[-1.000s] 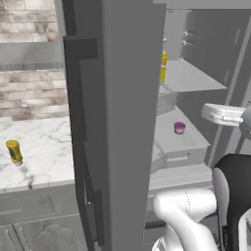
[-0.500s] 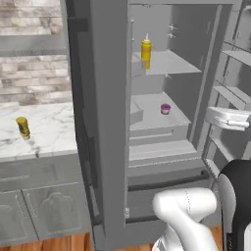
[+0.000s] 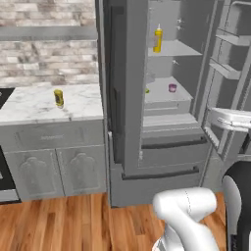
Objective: Place the mustard and mustard from the counter to the top shelf of the fridge. If the existing items in the fridge are on the top shelf, move them to other shelves.
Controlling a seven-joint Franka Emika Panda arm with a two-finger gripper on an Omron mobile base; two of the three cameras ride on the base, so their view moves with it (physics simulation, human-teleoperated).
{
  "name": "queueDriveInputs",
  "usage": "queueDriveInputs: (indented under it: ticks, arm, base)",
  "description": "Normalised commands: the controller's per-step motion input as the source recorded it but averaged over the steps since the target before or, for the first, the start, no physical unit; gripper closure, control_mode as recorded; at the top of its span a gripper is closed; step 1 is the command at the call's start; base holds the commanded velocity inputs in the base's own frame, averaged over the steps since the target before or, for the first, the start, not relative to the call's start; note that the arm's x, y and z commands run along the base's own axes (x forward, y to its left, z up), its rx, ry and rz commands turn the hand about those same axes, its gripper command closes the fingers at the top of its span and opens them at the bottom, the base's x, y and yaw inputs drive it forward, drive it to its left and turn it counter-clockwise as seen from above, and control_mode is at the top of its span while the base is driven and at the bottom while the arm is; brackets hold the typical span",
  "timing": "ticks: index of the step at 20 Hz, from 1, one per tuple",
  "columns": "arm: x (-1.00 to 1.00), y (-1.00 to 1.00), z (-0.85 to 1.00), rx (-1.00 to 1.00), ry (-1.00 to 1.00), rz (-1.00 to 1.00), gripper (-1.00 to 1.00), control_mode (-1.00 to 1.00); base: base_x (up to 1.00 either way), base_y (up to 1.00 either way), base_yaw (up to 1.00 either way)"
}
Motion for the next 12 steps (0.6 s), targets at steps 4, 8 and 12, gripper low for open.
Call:
queueDriveInputs:
  ticks: [4, 8, 12]
  arm:
    - [0.0, 0.0, 0.0, 0.0, 0.0, 0.0, -1.0, 1.0]
    - [0.0, 0.0, 0.0, 0.0, 0.0, 0.0, -1.0, 1.0]
    - [0.0, 0.0, 0.0, 0.0, 0.0, 0.0, -1.0, 1.0]
  base:
    - [-0.45, 1.0, 0.27]
    - [0.01, 1.0, 0.23]
    - [0.71, 0.95, 0.06]
